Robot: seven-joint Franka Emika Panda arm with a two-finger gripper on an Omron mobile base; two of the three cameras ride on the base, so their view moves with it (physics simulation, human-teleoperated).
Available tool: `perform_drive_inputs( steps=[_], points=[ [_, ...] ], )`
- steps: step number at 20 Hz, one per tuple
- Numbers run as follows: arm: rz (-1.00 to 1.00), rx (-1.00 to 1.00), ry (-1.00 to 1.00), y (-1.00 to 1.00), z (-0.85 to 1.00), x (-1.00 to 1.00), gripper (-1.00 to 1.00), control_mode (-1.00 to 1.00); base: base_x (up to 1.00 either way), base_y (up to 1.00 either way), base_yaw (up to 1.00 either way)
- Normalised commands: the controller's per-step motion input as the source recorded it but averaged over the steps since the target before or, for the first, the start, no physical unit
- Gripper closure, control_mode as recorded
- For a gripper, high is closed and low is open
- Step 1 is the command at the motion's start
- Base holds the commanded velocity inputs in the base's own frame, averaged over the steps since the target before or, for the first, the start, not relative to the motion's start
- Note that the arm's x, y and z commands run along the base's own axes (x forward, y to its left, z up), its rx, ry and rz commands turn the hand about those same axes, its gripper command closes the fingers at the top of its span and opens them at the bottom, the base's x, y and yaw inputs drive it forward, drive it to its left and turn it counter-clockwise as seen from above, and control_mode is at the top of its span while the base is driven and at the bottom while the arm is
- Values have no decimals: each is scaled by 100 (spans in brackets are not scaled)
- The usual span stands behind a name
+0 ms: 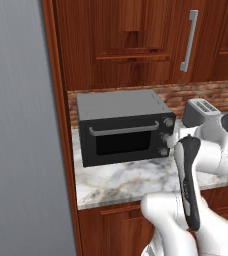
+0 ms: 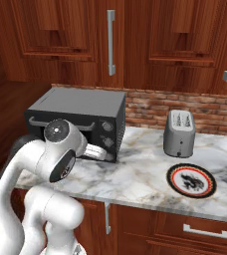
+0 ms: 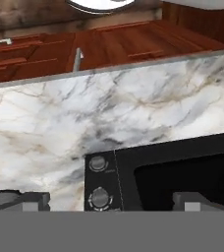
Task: Pick up the bagel from the plate, place it on the toaster oven rack, close the door, and set the timer.
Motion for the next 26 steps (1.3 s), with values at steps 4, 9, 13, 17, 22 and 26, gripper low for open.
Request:
perform_drive_inputs(
  steps=[4, 9, 13, 17, 22, 26],
  points=[
    [1, -68, -10, 43, -96, 0, -100, -100, 0, 0, 0],
    [0, -57, -1, 29, -100, 0, -100, -100, 0, 0, 0],
    [0, -36, 1, 6, -92, 4, -100, -100, 0, 0, 0],
    [0, -20, 0, 0, -80, 1, -100, -100, 0, 0, 0],
    [-3, -14, -5, 0, -42, 14, -100, -100, 0, 0, 0],
    [-5, -12, -7, 0, -6, 54, -100, -100, 0, 0, 0]
  ],
)
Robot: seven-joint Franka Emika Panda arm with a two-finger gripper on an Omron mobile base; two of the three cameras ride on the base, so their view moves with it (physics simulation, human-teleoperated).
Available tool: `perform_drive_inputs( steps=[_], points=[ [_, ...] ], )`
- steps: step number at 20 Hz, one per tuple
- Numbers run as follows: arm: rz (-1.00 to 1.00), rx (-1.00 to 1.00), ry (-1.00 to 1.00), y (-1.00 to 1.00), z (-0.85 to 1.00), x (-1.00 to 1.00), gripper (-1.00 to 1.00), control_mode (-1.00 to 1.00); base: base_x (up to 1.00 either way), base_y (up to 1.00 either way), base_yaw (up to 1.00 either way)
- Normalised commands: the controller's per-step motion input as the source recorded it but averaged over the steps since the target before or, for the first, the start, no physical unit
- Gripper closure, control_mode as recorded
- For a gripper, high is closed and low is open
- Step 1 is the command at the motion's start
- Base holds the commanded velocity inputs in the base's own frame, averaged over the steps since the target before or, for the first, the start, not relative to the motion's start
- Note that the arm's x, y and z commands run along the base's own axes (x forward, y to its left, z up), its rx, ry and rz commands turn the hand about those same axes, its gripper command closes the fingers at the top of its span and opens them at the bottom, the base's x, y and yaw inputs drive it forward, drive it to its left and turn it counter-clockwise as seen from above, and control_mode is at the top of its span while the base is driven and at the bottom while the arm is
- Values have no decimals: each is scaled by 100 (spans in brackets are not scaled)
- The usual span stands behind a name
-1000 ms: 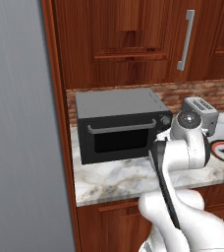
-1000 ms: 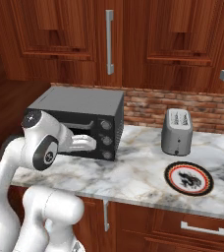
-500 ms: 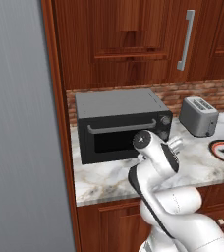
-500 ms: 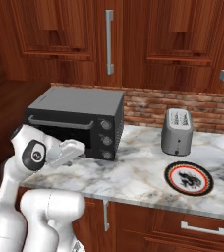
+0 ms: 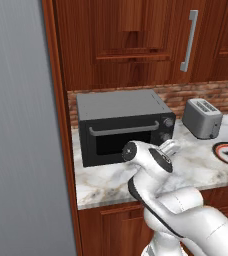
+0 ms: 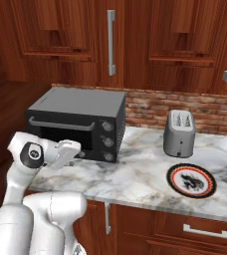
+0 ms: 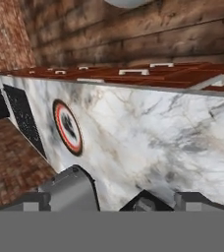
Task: Pick up the bagel from the plate, place it on the toaster oven rack, close the door, and set the timer.
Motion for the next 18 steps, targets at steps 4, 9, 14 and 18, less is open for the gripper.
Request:
perform_drive_inputs(
  steps=[4, 9, 14, 18],
  points=[
    [-6, -12, -4, -5, -6, 43, -100, -100, 0, 0, 0],
    [-6, -13, 0, -13, -40, 16, -100, -100, 0, 0, 0],
    [-6, -7, 0, -25, -37, 2, -100, -100, 0, 0, 0],
    [0, -1, 0, -36, -17, 0, -100, -100, 0, 0, 0]
  ],
)
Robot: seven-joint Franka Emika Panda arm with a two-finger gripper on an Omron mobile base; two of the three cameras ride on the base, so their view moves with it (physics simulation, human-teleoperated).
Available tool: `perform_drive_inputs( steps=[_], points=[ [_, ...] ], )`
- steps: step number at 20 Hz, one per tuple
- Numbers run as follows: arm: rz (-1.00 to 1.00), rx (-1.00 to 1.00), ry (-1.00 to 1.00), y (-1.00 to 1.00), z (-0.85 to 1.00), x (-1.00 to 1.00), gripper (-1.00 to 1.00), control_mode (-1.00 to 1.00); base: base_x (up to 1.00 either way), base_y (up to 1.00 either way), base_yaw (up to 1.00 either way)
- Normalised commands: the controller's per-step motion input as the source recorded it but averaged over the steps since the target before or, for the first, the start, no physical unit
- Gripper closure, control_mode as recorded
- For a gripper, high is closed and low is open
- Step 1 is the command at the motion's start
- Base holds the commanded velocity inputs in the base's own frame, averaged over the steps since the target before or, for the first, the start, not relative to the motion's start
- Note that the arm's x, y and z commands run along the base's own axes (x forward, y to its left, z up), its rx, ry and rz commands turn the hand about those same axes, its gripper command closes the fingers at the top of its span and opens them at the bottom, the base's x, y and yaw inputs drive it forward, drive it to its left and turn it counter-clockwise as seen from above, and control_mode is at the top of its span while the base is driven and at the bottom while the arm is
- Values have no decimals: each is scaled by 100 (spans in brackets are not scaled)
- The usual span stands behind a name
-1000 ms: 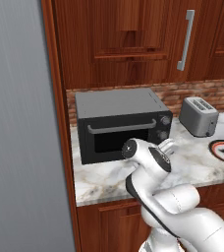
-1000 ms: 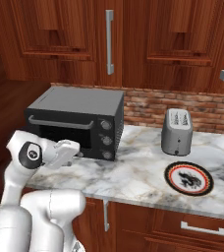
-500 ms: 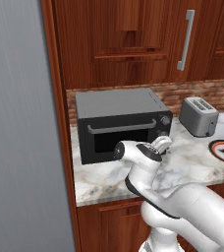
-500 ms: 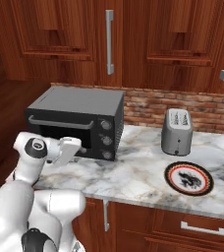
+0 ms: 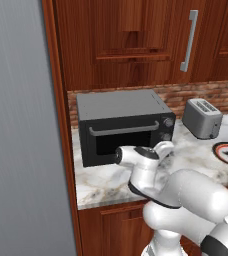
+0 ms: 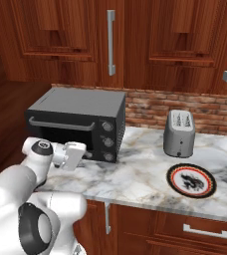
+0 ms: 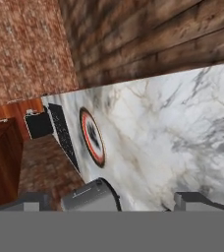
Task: Pick up the bagel from the plate, place it on the toaster oven rack, close the door, and set the timer.
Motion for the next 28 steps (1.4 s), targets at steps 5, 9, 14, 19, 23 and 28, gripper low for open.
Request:
perform_drive_inputs(
  steps=[5, 9, 14, 19, 23, 28],
  points=[
    [1, 0, 0, -40, -6, 0, -100, -100, 0, 0, 0],
    [9, 0, -2, -34, -15, 0, -100, -100, 0, 0, 0],
    [14, 0, -6, -25, -17, 0, -100, -100, 0, 0, 0],
    [12, 0, -7, -2, -37, 0, -100, -100, 0, 0, 0],
    [6, -1, -4, 0, -57, 0, -100, -100, 0, 0, 0],
    [0, -2, -2, -1, -64, 0, -100, -100, 0, 0, 0]
  ],
)
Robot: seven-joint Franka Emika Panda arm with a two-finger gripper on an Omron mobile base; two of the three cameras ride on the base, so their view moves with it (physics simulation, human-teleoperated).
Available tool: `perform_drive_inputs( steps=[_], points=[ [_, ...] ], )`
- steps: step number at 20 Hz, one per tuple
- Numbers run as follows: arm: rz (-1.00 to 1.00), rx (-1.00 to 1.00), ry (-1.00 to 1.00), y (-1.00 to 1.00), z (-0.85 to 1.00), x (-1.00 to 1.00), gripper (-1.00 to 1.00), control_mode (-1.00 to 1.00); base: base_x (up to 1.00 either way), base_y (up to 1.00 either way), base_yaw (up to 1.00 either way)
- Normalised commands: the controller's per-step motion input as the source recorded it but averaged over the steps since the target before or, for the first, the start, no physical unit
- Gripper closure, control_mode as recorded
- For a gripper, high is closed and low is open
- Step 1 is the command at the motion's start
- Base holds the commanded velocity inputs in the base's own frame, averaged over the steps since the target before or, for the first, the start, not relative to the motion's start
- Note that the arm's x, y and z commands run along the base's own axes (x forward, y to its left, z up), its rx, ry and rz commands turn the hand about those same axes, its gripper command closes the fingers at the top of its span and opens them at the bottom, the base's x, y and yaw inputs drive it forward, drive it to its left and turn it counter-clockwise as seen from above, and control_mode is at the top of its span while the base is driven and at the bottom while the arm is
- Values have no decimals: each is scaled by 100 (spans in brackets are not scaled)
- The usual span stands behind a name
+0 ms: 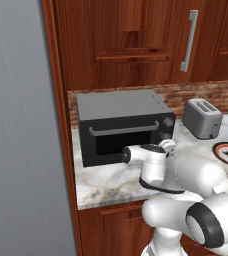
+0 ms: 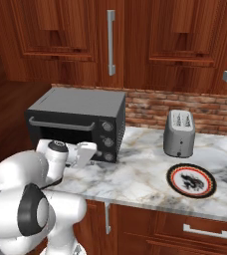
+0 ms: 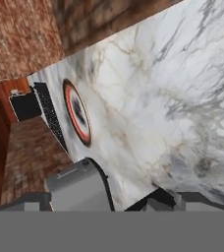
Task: Pick up the bagel from the plate, place it on the toaster oven rack, close the door, and set the timer.
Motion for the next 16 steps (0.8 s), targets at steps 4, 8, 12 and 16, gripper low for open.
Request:
perform_drive_inputs(
  steps=[4, 8, 12, 16],
  points=[
    [0, -1, -4, -3, -56, 0, -100, -100, 0, 0, 0],
    [0, -2, -11, -7, -38, 0, -100, -100, 0, 0, 0],
    [0, -1, -11, -9, -29, 0, -100, -100, 0, 0, 0],
    [0, 0, -15, -12, -9, 0, -100, -100, 0, 0, 0]
  ],
)
